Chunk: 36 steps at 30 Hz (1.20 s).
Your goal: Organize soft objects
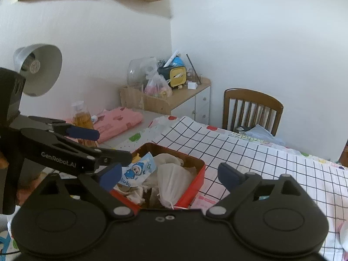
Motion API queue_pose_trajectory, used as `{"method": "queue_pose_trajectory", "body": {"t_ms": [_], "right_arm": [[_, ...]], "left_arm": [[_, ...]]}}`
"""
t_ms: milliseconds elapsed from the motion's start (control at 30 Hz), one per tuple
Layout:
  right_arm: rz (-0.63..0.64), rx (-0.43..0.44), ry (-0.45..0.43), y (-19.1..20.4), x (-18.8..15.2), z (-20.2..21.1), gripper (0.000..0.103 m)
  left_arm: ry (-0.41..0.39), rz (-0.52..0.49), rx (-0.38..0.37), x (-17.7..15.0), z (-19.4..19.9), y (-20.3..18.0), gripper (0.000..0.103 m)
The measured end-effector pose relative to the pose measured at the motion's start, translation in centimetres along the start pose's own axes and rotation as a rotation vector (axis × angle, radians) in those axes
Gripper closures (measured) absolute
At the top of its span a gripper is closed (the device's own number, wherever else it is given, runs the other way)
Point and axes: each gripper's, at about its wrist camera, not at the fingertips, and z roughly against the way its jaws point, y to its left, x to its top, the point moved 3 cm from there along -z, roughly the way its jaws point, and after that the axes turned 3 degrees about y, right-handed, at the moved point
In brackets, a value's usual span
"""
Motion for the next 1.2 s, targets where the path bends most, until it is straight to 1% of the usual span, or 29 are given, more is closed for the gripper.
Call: {"method": "queue_pose_trajectory", "body": {"t_ms": [100,267,333,467,600,733,1000,1200], "right_arm": [[-0.028,-0.002,-0.011,-0.2,-0.2,0.7,0.004],[-0.055,-0.008,-0.021,-0.3,-0.4,1.2,0.002],[-0.059,-0.007,-0.026,-0.3,-0.5,1.3,0.001],[-0.067,0.0,-0.037,-0.1,-0.4,1.5,0.001],[-0.074,0.01,-0.044,0.2,-0.3,1.7,0.0],[-0.079,0.018,-0.044,0.5,-0.4,1.7,0.0],[-0.081,0.018,-0.043,0.8,-0.3,1.6,0.0],[-0.085,0.017,-0.042,0.8,-0.3,1.4,0.0]], "left_arm": [[-0.009,-0.011,0.014,-0.1,0.5,-0.3,0.0],[-0.027,0.018,-0.014,-0.2,1.5,-0.4,0.0],[-0.034,0.026,-0.011,-0.2,1.9,-0.4,0.0],[-0.053,0.02,0.031,-0.1,2.6,-0.6,0.0],[-0.067,0.029,0.05,-0.1,3.2,-0.6,0.0],[-0.061,0.013,0.101,-0.2,3.3,-0.7,0.0],[-0.058,0.034,0.089,-0.4,3.2,-0.3,0.0],[-0.064,0.028,0.086,-0.4,3.3,-0.3,0.0]]}}
